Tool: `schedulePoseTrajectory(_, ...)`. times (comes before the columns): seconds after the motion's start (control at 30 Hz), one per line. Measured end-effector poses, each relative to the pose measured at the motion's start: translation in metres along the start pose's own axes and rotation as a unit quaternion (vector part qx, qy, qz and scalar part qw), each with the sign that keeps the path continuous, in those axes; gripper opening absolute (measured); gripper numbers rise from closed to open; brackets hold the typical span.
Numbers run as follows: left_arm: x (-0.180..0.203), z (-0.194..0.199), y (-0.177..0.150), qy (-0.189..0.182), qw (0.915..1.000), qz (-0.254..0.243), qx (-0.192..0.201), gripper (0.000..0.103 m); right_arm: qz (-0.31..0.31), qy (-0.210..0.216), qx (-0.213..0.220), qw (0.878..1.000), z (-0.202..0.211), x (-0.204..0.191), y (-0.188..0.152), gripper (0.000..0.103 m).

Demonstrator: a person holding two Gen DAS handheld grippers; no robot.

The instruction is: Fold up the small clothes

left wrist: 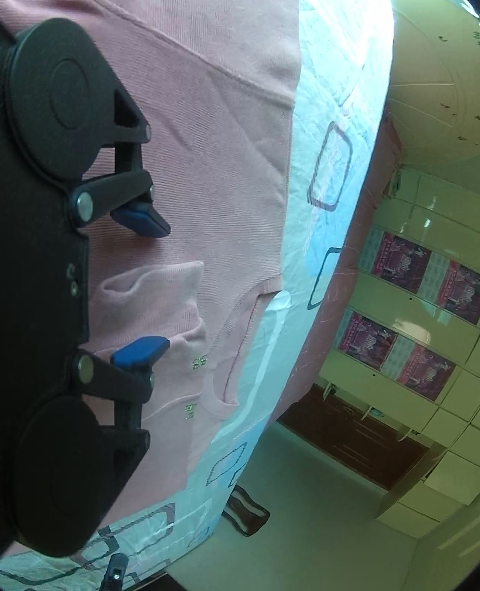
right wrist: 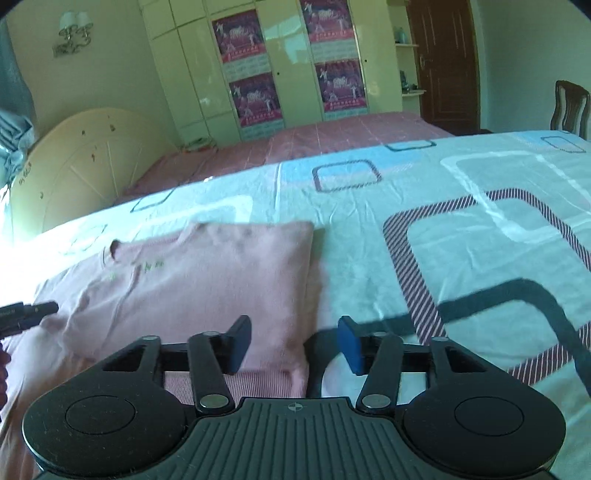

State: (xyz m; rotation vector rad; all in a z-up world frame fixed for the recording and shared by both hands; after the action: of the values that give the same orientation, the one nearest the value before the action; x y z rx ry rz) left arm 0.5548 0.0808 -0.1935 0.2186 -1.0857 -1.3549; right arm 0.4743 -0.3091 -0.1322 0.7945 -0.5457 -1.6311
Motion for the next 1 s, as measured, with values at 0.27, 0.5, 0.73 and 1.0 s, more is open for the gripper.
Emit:
schedulePoseTrajectory(0.27, 0.003, -0.045, 0.012, -0.034, 0.9986, 0.010, -0.039, 0.005, -0.086, 0.034, -0.058, 0.994, -0.105, 0.012, 0.050, 0.016)
schedulePoseTrajectory(0.5, -0.008, -0.028, 0.002, 0.039, 0.9988, -0.014, 0.025, 0.018, 0.019, 0.000, -0.077, 0.997, -0.129, 0.004, 0.040, 0.007)
schedulePoseTrajectory(0.73, 0.043, -0.021, 0.014, 0.038, 0.9921, -0.118, 0.014, 0.042, 0.063, -0.004, -0.062, 0.996, -0.136, -0.020, 0.060, 0.007)
schedulePoseTrajectory(1.0, 0.054, -0.032, -0.020, 0.045, 0.9881, -0.143, -0.037, 0.042, 0.113, -0.020, -0.083, 0.990, -0.098, -0.026, 0.019, 0.007)
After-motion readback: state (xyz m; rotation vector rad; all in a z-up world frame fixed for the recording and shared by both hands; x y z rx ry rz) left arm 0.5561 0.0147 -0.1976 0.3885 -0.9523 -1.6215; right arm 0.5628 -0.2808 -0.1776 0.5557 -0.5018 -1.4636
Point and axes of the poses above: each gripper's, at about its wrist camera, not at the fingertips, and z roughly against the way its jaws point, x to its right, y to its top, the point moved 6 cm from there along -z, roughly the way its jaws point, and after that the axes turned 10 degrees about -y, right-handed, at the moved point
